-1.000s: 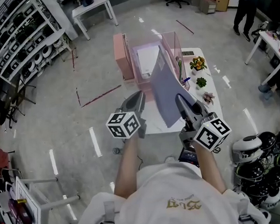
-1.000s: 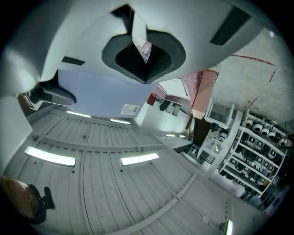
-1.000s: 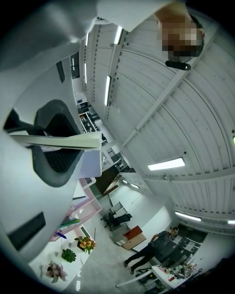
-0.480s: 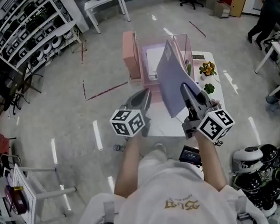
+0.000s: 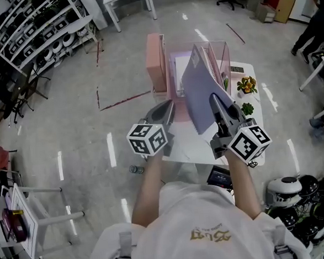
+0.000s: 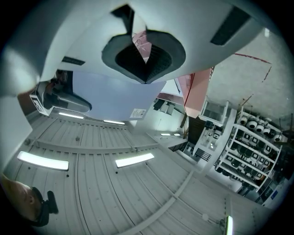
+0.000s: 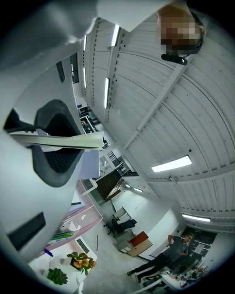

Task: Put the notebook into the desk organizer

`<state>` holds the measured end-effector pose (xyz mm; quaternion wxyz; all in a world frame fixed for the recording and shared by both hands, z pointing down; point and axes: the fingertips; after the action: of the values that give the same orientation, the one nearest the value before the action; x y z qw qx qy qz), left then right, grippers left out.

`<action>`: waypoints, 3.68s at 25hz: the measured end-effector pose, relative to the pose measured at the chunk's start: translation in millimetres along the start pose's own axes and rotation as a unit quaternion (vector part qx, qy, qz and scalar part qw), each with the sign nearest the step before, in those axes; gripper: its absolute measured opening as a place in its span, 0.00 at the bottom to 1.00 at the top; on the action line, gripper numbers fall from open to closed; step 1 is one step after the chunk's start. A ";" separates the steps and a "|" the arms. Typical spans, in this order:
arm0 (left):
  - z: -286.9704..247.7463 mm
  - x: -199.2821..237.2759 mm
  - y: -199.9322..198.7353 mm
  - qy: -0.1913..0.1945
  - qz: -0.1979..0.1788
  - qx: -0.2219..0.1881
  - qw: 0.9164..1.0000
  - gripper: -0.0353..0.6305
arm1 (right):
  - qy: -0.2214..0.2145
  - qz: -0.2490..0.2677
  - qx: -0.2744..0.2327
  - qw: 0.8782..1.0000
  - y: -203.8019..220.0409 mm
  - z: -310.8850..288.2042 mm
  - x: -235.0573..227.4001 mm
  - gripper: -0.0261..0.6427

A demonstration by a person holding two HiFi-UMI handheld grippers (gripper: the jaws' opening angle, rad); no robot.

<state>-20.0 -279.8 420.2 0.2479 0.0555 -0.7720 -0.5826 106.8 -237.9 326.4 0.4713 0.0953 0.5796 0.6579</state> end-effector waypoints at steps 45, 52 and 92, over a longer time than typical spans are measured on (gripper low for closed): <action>-74.5 61.1 -14.0 -0.020 0.009 0.017 1.000 0.08 | 0.152 0.016 -0.037 0.988 10.8 -65.1 -146.2 0.10; -82.4 62.0 -7.3 -0.022 0.017 0.019 0.999 0.08 | 0.210 -0.016 -0.040 0.977 25.5 -63.5 -174.5 0.12; -77.3 70.4 1.5 -0.041 0.023 0.014 0.999 0.08 | 0.283 0.301 0.326 0.850 70.0 -66.4 -177.2 0.30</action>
<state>-46.4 -373.1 459.3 0.2281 0.0174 -0.7907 -0.5679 121.8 -404.0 440.1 0.0076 0.2228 0.8124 0.5389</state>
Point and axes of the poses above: the fingertips, and each gripper's own axes: z backward along the fingers, x to its left, y out of its underside, and after that the axes turned 14 degrees about -y, right-handed
